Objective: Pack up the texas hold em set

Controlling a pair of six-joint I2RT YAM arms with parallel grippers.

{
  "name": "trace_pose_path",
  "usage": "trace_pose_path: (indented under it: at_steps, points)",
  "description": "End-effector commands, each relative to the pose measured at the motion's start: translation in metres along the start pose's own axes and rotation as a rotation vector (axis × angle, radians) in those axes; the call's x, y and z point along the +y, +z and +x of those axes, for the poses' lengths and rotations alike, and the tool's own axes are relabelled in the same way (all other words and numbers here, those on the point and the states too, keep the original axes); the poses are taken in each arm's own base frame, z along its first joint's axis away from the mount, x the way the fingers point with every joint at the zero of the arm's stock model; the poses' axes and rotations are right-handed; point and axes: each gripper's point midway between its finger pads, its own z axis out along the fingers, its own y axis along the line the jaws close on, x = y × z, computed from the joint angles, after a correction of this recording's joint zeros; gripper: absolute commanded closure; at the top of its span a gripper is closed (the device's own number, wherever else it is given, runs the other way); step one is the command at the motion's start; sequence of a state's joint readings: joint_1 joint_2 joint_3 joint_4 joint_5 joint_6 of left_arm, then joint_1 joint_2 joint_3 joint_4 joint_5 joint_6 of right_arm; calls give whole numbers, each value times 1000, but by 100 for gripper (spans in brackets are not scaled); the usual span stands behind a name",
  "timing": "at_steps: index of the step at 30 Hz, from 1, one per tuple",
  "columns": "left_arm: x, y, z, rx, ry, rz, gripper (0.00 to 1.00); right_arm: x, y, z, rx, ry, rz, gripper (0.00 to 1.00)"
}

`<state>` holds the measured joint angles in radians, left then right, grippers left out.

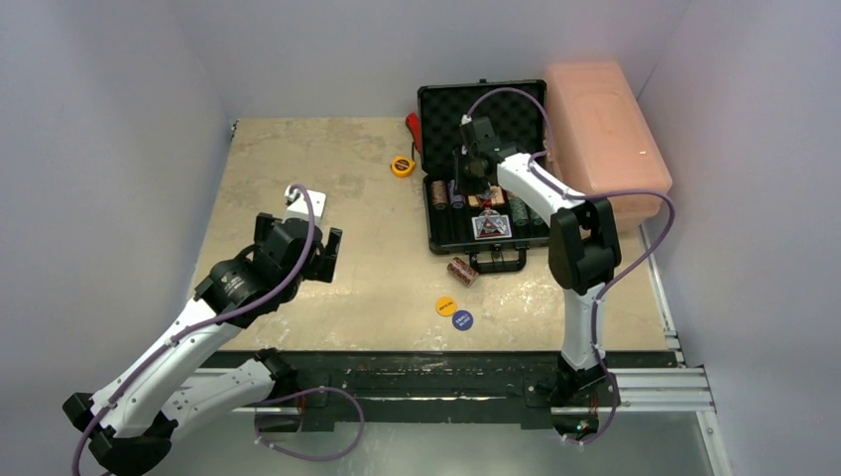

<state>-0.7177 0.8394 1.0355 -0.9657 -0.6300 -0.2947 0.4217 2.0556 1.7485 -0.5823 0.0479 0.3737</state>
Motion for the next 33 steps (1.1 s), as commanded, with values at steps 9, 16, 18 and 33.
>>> trace_pose_path:
  at_steps: [9, 16, 18, 33]
  points:
    - [-1, 0, -7, -23, -12, 9, 4, 1, 12, 30, 47, 15, -32, 83]
    - [-2, 1, -6, -22, -11, 14, 4, 2, 23, 26, 47, 16, -27, 84]
    - [-1, 0, -7, -24, -12, 15, 4, 3, 26, 22, 44, 16, -24, 84]
    - [0, 0, -7, -29, -24, 15, 4, 10, 27, 8, 26, 8, -38, 76]
